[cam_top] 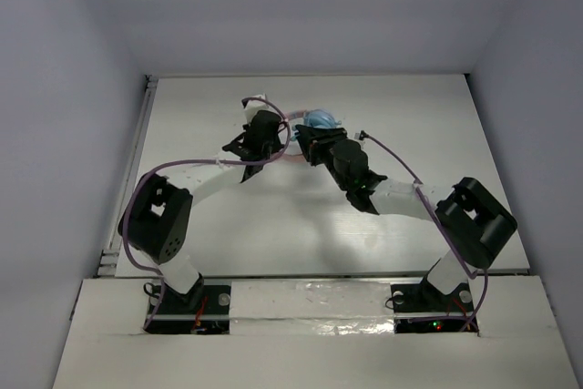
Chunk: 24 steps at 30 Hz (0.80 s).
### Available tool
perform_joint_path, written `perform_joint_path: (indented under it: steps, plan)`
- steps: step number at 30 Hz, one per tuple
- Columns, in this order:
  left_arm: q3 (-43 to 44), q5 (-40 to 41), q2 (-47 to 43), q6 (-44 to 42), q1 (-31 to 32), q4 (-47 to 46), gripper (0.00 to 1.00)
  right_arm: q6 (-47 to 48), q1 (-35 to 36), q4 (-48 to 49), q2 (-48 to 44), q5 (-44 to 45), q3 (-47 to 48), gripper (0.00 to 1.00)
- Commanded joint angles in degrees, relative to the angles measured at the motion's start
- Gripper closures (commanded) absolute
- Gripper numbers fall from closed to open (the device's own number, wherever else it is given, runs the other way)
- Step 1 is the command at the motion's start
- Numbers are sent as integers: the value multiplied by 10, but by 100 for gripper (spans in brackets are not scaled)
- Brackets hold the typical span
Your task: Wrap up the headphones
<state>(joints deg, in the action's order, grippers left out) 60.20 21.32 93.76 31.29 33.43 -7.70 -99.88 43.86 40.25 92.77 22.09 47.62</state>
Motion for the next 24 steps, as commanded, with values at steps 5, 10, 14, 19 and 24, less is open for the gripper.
perform_joint_path:
  steps: [5, 10, 14, 19, 24]
  plan:
    - [33, -89, 26, -42, 8, 5, 100, 39, -5, -122, 13, 2, 92, 56]
    - [24, -119, 24, -33, 8, -1, 100, 73, -5, -183, 9, 13, 121, 39]
    - [39, -139, 25, -35, 8, 14, 100, 101, -5, -229, 6, 24, 152, 37]
    - [46, -150, 11, -39, 8, 28, 100, 141, -10, -231, -23, 65, 143, 42]
    - [48, -144, -23, -43, 8, 41, 100, 235, -25, -262, -93, 133, 131, 56]
